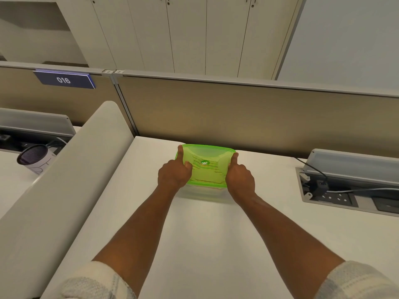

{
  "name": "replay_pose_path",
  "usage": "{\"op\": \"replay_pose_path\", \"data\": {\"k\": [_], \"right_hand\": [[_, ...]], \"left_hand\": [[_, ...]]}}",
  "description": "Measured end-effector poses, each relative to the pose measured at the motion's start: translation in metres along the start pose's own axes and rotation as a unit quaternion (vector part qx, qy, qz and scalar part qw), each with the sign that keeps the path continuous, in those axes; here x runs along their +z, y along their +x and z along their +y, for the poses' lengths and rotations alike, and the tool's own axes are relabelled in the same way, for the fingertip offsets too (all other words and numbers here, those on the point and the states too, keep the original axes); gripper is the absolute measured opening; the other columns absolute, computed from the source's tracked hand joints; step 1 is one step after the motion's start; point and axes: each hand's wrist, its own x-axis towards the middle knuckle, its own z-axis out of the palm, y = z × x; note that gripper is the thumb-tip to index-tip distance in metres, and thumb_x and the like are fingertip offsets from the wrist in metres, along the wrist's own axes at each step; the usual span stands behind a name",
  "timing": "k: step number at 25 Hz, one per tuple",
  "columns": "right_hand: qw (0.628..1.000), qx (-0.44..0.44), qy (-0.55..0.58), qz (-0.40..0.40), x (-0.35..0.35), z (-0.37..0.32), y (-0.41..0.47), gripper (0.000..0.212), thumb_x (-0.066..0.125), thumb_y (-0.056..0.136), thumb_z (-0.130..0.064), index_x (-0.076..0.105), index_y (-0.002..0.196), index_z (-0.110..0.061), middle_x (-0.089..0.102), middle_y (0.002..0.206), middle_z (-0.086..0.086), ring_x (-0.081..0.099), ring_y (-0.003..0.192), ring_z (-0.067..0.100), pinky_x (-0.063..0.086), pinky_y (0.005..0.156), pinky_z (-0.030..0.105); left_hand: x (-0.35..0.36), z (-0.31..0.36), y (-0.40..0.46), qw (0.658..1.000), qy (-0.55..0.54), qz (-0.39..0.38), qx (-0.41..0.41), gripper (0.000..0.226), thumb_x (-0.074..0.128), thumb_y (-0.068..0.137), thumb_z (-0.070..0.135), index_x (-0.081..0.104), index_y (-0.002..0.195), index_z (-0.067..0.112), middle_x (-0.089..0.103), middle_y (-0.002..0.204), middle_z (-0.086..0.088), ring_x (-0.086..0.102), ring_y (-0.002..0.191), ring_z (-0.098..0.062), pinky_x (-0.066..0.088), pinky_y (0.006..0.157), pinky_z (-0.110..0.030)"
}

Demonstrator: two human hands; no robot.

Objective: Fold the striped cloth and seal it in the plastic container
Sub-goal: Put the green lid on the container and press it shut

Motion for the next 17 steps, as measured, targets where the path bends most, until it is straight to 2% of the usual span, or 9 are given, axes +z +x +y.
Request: {"op": "replay_pose_path", "data": {"k": [2,4,6,9,12,14,17], "right_hand": [[1.0,-0.001,-0.001,-0.004,0.0,0.001,0.002,0.063,0.03,0.095,-0.01,0.007,0.153,-0.013,0.06,0.111,0.018,0.06,0.098,0.038,0.042,0.073,0.038],[1.0,0.004,0.008,-0.012,-0.002,0.0,0.001,0.061,0.03,0.096,-0.012,0.007,0.153,-0.012,0.059,0.113,0.018,0.06,0.098,0.038,0.043,0.073,0.038],[1.0,0.012,0.017,-0.002,-0.003,-0.001,-0.001,0.057,0.032,0.099,-0.019,0.012,0.152,-0.011,0.054,0.121,0.018,0.058,0.102,0.038,0.044,0.075,0.04],[0.998,-0.026,-0.033,0.052,-0.005,-0.007,0.005,0.061,0.039,0.1,-0.038,0.021,0.15,-0.007,0.043,0.14,0.019,0.048,0.118,0.038,0.041,0.091,0.044],[0.993,-0.108,-0.033,0.023,0.001,-0.02,0.016,0.066,0.037,0.1,-0.043,0.018,0.152,-0.008,0.023,0.158,0.015,0.021,0.144,0.035,0.021,0.116,0.046],[0.99,-0.134,-0.05,-0.002,0.009,-0.025,0.019,0.063,0.03,0.102,-0.041,0.013,0.153,-0.009,0.01,0.162,0.012,0.005,0.149,0.033,0.008,0.12,0.046],[0.987,-0.144,-0.071,0.011,0.02,-0.023,0.016,0.059,0.021,0.103,-0.037,0.009,0.154,-0.008,0.003,0.163,0.012,-0.003,0.15,0.03,0.0,0.121,0.045]], "left_hand": [[0.002,0.001,0.0,1.0,0.02,0.012,0.005,0.067,0.027,0.098,0.051,0.005,0.156,0.026,0.068,0.102,-0.017,0.063,0.094,-0.039,0.038,0.071,-0.038],[-0.001,0.004,-0.001,0.999,0.038,0.001,-0.006,0.068,0.023,0.098,0.057,0.004,0.156,0.027,0.064,0.117,-0.018,0.062,0.102,-0.039,0.04,0.075,-0.04],[-0.002,0.005,-0.001,0.998,0.058,-0.009,-0.002,0.067,0.021,0.099,0.057,0.004,0.157,0.029,0.044,0.145,-0.018,0.052,0.12,-0.039,0.042,0.091,-0.046],[-0.003,0.014,0.001,0.993,0.054,0.037,0.097,0.064,0.026,0.101,0.051,0.007,0.158,0.026,0.014,0.164,-0.012,0.025,0.146,-0.034,0.024,0.115,-0.051],[0.003,0.028,0.001,0.98,0.041,0.018,0.193,0.062,0.027,0.103,0.046,0.006,0.158,0.024,0.004,0.167,-0.006,0.006,0.153,-0.028,0.008,0.123,-0.049],[0.01,0.028,0.002,0.978,0.054,0.0,0.203,0.061,0.025,0.104,0.043,0.007,0.158,0.023,0.001,0.167,-0.004,0.0,0.153,-0.026,0.002,0.123,-0.049],[0.019,0.024,0.003,0.977,0.079,0.008,0.199,0.061,0.023,0.103,0.043,0.008,0.158,0.02,0.001,0.167,-0.004,-0.003,0.153,-0.024,0.0,0.123,-0.049]]}}
